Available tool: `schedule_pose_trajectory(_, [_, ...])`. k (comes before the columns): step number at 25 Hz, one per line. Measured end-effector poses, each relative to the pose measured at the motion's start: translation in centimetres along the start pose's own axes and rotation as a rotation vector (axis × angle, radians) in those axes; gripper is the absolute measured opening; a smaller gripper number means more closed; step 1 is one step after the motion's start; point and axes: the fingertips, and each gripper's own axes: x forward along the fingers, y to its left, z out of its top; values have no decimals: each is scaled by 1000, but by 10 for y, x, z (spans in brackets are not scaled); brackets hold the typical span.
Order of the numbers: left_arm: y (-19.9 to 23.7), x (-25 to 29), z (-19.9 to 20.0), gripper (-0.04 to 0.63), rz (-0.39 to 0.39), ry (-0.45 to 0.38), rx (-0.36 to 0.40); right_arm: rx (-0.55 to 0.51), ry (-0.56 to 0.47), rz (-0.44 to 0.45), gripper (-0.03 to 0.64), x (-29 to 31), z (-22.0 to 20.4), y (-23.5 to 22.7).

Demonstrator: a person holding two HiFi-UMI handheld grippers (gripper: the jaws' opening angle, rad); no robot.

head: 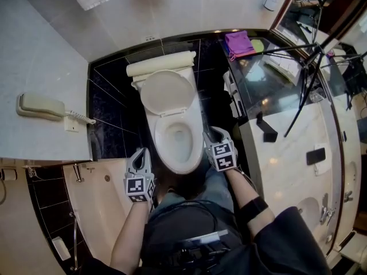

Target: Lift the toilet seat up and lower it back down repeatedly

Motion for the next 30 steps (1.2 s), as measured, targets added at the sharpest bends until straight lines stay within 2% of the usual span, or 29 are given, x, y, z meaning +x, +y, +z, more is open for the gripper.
schedule_pose_trajectory(5, [-7, 30, -30, 0, -16, 27, 38, 139, 105, 18, 209, 46, -79, -20])
schedule_pose_trajectory(13, [-19, 73, -98, 0, -47, 60, 50, 293, 268, 19, 250, 114, -207, -25])
schedule_pose_trajectory(18, [-24, 88, -149, 0, -73, 91, 58, 414, 354, 29, 252, 148, -290, -11])
schedule_pose_trajectory(22, [-28, 102, -185, 0, -82, 107, 56, 552, 399, 40, 250, 170, -345, -4])
schedule_pose_trajectory(30, [-36, 113, -228, 0, -93, 127, 47, 845, 427, 72, 247, 205, -427, 12])
